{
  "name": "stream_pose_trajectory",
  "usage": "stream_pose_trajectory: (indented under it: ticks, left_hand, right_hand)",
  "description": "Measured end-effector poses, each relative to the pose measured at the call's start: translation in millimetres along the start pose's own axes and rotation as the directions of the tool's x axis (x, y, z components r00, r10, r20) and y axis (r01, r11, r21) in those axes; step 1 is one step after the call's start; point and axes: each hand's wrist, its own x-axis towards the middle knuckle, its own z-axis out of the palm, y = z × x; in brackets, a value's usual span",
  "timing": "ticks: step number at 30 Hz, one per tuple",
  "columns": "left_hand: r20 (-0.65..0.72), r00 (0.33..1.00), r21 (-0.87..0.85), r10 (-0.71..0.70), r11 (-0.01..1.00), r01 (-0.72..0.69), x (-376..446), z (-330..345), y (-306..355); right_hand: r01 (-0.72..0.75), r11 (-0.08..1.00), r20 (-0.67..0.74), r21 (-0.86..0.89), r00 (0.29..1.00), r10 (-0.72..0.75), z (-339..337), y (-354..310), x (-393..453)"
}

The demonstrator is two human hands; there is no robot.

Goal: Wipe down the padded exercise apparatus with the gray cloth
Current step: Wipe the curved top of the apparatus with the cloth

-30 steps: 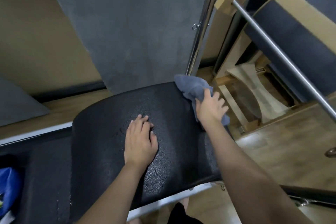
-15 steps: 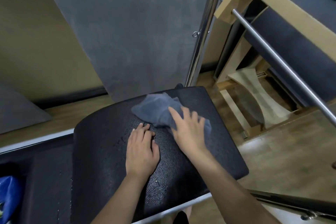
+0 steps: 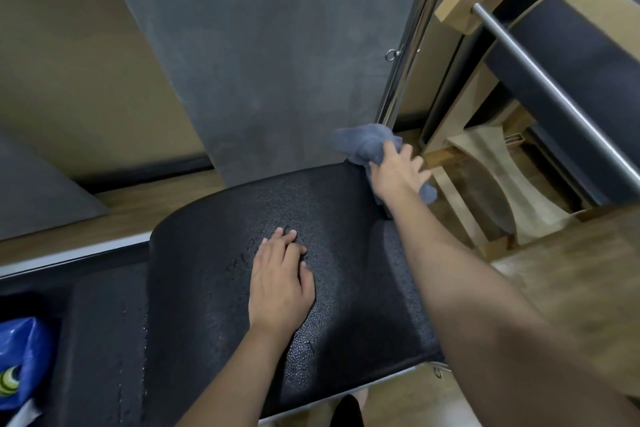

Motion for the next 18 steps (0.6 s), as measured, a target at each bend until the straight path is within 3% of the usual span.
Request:
stream_pose_trajectory:
  ticks: [3,10,14,18]
  left_hand:
    - [-0.007,1.000,-0.001,0.009,1.000,-0.009,1,-1,1]
    - [-0.008,1.000,-0.044,0.012,0.999,-0.013,2,-4,1]
    - [0.016,1.000,-0.146,-0.020,0.989,0.022,2,-6,-2]
    - [0.064,0.993,-0.486,-0.104,0.866,0.121,3,-24,-11]
  right_hand:
    - [0.226,0.972,-0.058,-0.066,0.972,-0.230,6,-22,-44]
    - [0.458,0.861,-0.038,-0.220,0.878,-0.477,17,16,-169]
    - [0.373,0.909,-0.042,-0.187,0.921,-0.386,13,62,-174]
    - [0.118,0.990,-0.007,-0.077,0.993,-0.119,-2,51,-122]
